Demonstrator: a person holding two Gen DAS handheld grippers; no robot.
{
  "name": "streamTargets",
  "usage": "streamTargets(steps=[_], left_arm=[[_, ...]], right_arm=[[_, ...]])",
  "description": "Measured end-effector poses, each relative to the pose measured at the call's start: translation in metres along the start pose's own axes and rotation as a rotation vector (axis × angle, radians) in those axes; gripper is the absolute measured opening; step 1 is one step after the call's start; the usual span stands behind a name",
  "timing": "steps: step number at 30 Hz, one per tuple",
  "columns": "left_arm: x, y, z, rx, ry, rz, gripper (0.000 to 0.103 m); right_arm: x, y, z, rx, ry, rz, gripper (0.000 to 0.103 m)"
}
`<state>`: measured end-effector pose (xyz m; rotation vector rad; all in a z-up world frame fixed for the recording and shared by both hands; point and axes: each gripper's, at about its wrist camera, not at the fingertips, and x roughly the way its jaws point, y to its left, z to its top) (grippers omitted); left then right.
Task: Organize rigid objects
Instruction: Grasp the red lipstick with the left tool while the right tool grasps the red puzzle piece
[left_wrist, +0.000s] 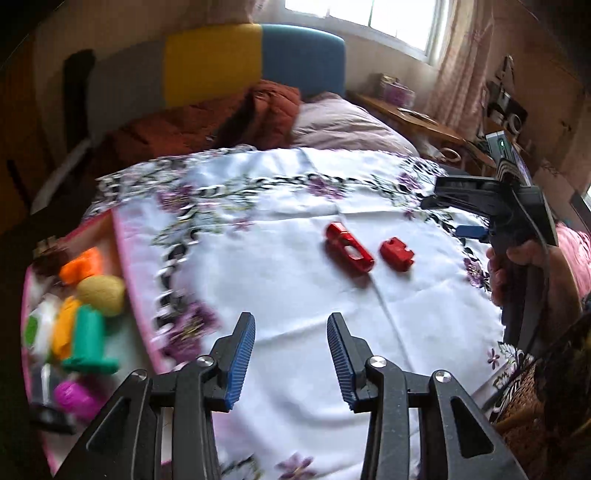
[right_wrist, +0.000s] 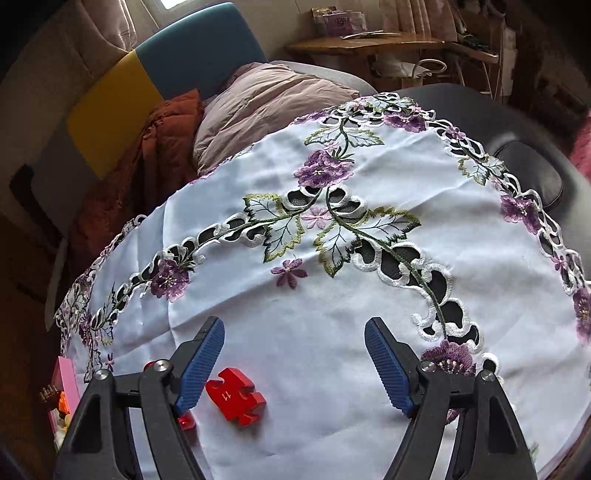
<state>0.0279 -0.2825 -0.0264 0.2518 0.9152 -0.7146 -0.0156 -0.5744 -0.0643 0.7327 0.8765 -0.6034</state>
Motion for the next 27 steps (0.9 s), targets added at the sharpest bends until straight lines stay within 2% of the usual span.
streamTargets(steps=[5, 11, 15, 21, 22, 24, 26, 27], left_arm=[[0.034, -0.016, 0.025, -0.035, 0.038, -0.072, 0.039], [0.078, -0.027, 0.053, -0.127, 0.099, -0.138, 0.039], [0.104, -0.03, 0.064, -0.175, 0.131, -0.143, 0.039], [0.139, -0.043, 0.074, -0.18, 0.165, -0.122, 0.039], [0.146, -0.044, 0.073, -0.17, 0.181, -0.12, 0.038], [0.146, -0.048, 0.073, -0.124, 0.151, -0.101, 0.026], [0.14, -0.042, 0.069, -0.143, 0.151, -0.153, 0.026], [0.136, -0.039, 0.067, -0.139, 0.142, -0.146, 0.026]], right_arm=[[-0.002, -0.001, 0.001, 0.013, 0.0, 0.033, 0.079], [-0.003, -0.005, 0.003, 0.048, 0.01, 0.073, 0.08], [-0.001, -0.008, 0.003, 0.072, 0.026, 0.095, 0.08], [0.0, -0.007, 0.003, 0.077, 0.026, 0.104, 0.081], [0.001, -0.007, 0.003, 0.074, 0.028, 0.103, 0.081], [0.003, -0.006, 0.003, 0.062, 0.033, 0.098, 0.081], [0.004, -0.004, 0.003, 0.049, 0.038, 0.102, 0.081], [0.004, -0.002, 0.002, 0.039, 0.04, 0.104, 0.081]])
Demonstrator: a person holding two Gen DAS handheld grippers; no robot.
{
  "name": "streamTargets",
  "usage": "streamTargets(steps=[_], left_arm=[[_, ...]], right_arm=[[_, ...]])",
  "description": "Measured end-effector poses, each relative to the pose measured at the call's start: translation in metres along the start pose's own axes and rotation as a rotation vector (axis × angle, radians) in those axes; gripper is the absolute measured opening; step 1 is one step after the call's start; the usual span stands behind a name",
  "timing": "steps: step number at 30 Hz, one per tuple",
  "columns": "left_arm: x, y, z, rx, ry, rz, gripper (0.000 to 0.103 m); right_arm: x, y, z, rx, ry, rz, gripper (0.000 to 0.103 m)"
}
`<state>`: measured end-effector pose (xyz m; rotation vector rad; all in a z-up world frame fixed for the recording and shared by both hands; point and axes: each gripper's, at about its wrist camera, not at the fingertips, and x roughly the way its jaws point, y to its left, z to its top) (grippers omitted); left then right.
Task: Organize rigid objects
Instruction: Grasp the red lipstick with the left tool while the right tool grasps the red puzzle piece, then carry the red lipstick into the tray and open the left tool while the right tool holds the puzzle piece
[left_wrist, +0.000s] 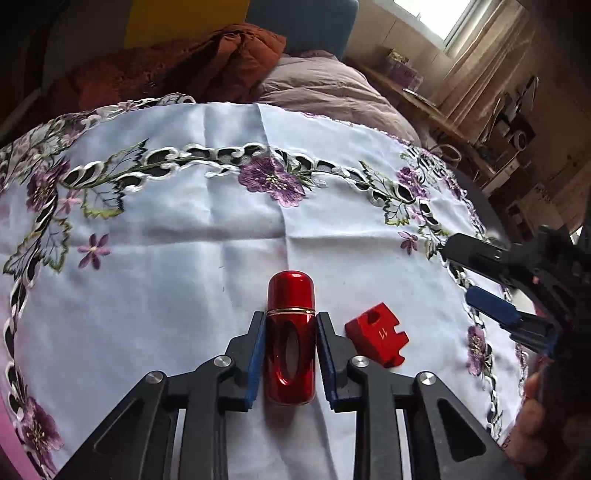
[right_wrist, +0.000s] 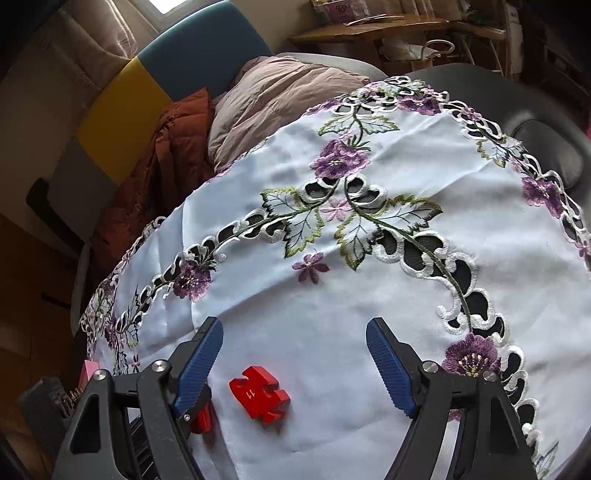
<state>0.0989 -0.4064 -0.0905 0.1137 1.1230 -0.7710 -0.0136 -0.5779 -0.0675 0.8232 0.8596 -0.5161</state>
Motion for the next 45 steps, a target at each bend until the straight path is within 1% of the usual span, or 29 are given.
streamTargets(steps=[3, 6, 8, 9, 11, 13, 14, 16, 18, 20, 21, 22, 23, 24, 26, 30, 36, 39, 43, 45], left_arm=[[-0.015, 0.01, -0.012, 0.03, -0.018, 0.025, 0.026], [-0.034, 0.024, -0.03, 0.038, -0.028, 0.059, 0.026], [-0.05, 0.029, -0.045, 0.065, -0.052, 0.109, 0.026], [-0.055, 0.031, -0.051, 0.071, -0.056, 0.138, 0.026], [-0.061, 0.032, -0.064, 0.099, -0.064, 0.183, 0.026], [-0.057, 0.035, -0.074, 0.123, -0.056, 0.215, 0.026], [-0.054, 0.039, -0.078, 0.117, -0.045, 0.209, 0.026], [-0.054, 0.04, -0.082, 0.136, -0.077, 0.208, 0.026], [-0.053, 0.038, -0.083, 0.155, -0.094, 0.213, 0.026], [-0.052, 0.04, -0.082, 0.15, -0.103, 0.204, 0.026], [-0.052, 0.041, -0.084, 0.143, -0.106, 0.198, 0.026], [-0.052, 0.042, -0.084, 0.138, -0.109, 0.193, 0.026], [-0.052, 0.043, -0.085, 0.137, -0.113, 0.191, 0.026], [-0.052, 0.043, -0.086, 0.14, -0.119, 0.191, 0.026], [-0.052, 0.043, -0.088, 0.143, -0.132, 0.188, 0.026], [-0.052, 0.043, -0.091, 0.148, -0.153, 0.186, 0.026], [-0.052, 0.044, -0.091, 0.136, -0.156, 0.186, 0.026], [-0.052, 0.044, -0.092, 0.135, -0.161, 0.191, 0.026], [-0.052, 0.044, -0.092, 0.131, -0.162, 0.187, 0.026], [-0.052, 0.044, -0.092, 0.133, -0.163, 0.19, 0.026]], right_arm=[[0.003, 0.007, -0.002, -0.042, 0.011, -0.004, 0.08], [0.008, 0.015, -0.006, -0.089, 0.035, 0.002, 0.075], [0.013, 0.021, -0.009, -0.128, 0.056, 0.004, 0.066], [0.014, 0.024, -0.011, -0.146, 0.067, 0.009, 0.064], [0.018, 0.032, -0.015, -0.194, 0.087, 0.016, 0.063], [0.023, 0.04, -0.02, -0.246, 0.107, 0.005, 0.063], [0.026, 0.043, -0.023, -0.268, 0.116, -0.004, 0.063], [0.031, 0.047, -0.027, -0.304, 0.132, -0.02, 0.063], [0.039, 0.05, -0.032, -0.333, 0.171, -0.026, 0.067], [0.045, 0.053, -0.037, -0.377, 0.179, -0.063, 0.068], [0.049, 0.055, -0.04, -0.406, 0.183, -0.086, 0.065], [0.053, 0.057, -0.045, -0.447, 0.193, -0.118, 0.048], [0.053, 0.061, -0.049, -0.498, 0.177, -0.169, 0.032], [0.052, 0.064, -0.052, -0.534, 0.162, -0.187, 0.032], [0.052, 0.062, -0.051, -0.522, 0.172, -0.166, 0.032], [0.054, 0.057, -0.05, -0.512, 0.177, -0.157, 0.033], [0.055, 0.057, -0.049, -0.493, 0.175, -0.137, 0.034], [0.054, 0.057, -0.051, -0.518, 0.169, -0.146, 0.033], [0.053, 0.063, -0.057, -0.578, 0.152, -0.181, 0.032], [0.053, 0.063, -0.057, -0.577, 0.152, -0.18, 0.032]])
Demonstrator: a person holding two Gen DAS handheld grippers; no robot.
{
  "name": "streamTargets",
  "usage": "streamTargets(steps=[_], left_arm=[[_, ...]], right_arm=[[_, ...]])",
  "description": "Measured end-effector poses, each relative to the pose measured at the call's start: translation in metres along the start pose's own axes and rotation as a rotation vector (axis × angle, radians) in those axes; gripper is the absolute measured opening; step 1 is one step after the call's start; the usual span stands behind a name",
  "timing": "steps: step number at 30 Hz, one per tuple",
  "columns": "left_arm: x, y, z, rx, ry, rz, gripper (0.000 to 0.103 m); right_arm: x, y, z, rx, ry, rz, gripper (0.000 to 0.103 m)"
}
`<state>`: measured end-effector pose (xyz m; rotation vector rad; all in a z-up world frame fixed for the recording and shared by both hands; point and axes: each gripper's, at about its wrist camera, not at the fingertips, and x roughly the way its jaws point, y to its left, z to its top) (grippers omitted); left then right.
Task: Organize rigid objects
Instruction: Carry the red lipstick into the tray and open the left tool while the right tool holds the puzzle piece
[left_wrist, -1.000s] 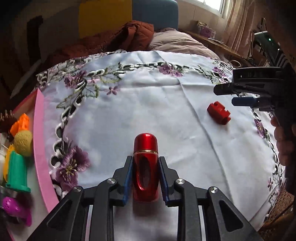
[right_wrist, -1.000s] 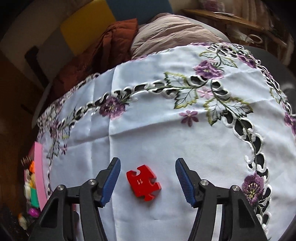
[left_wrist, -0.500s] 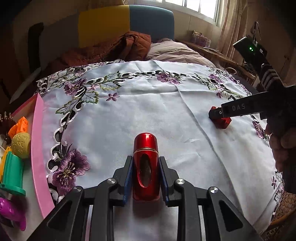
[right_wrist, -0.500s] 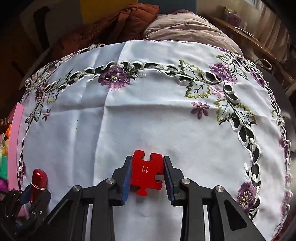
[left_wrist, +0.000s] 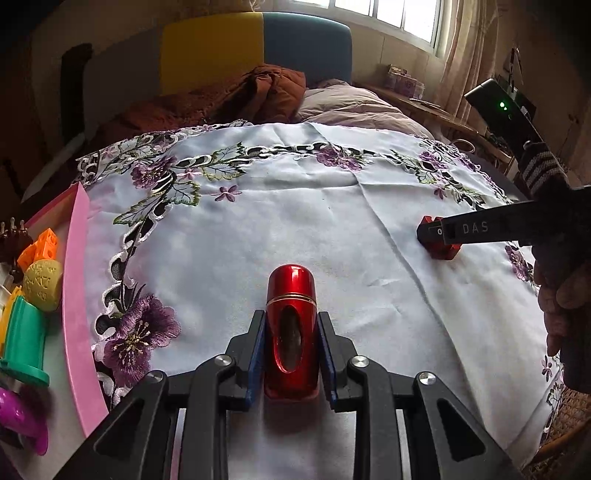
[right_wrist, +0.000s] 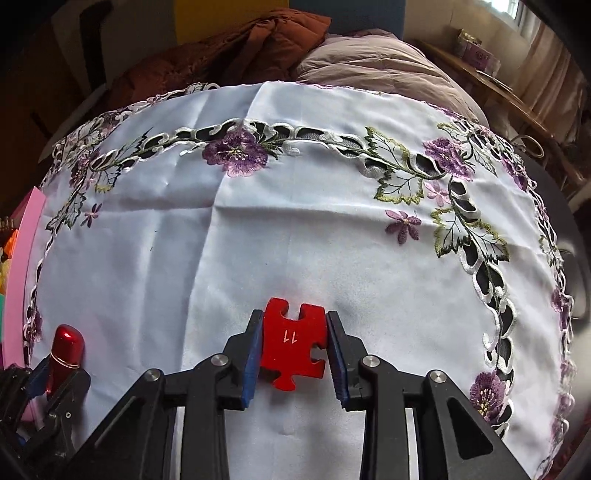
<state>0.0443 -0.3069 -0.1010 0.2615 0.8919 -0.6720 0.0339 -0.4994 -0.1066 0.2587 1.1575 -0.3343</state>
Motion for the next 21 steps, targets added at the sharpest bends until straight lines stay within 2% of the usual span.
streamTargets(steps=[9, 21], left_arm=[[-0.008, 0.006, 0.004, -0.038, 0.021, -0.01, 0.025], [-0.067, 0.011, 0.01, -0.044, -0.095, -0.017, 0.025]], right_arm=[[0.001, -0.001, 0.0, -0.023, -0.022, -0.002, 0.033], [0.001, 0.005, -0.002, -0.076, -0.059, -0.028, 0.033]])
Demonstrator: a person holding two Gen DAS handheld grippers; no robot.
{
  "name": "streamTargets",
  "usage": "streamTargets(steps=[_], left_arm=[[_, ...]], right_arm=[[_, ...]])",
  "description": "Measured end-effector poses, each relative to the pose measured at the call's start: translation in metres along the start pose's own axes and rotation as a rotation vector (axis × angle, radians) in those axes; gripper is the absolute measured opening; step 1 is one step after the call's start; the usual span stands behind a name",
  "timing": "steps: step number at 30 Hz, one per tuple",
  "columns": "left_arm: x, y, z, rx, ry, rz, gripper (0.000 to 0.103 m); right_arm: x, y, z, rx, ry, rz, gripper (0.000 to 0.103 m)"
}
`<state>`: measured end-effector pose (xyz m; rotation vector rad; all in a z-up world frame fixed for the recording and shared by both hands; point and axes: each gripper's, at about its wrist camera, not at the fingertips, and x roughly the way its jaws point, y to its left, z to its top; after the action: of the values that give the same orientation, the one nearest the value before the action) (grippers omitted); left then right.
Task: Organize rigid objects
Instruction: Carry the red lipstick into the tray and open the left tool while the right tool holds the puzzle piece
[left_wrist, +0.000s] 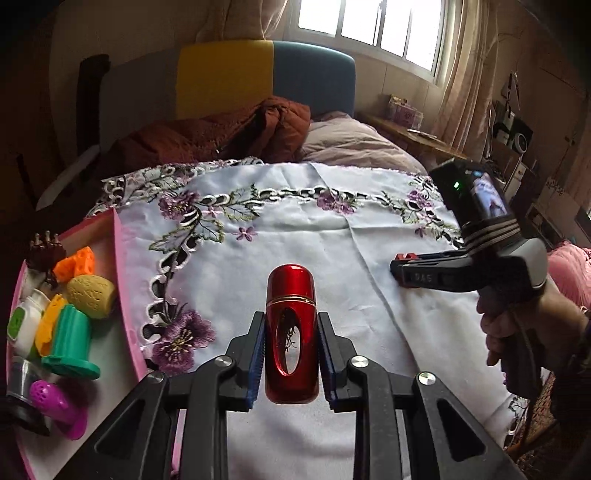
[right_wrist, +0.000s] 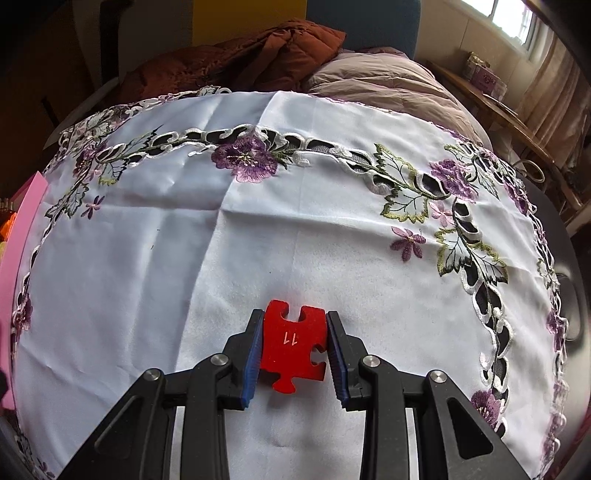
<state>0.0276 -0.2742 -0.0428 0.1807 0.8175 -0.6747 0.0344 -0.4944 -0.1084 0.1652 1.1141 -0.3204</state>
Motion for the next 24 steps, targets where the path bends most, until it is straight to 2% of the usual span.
streamTargets(steps=[13, 24], left_arm=[[-0.046, 0.029, -0.004, -0.028, -0.051, 0.029, 0.025], [-0.063, 0.067, -0.019, -0.085, -0.051, 0.08, 0.025]], right_arm=[[-0.001, 0.003, -0.002, -0.021, -0.019, -0.021, 0.033], [-0.002, 0.005, -0.003, -0.037, -0.027, -0.035, 0.033]])
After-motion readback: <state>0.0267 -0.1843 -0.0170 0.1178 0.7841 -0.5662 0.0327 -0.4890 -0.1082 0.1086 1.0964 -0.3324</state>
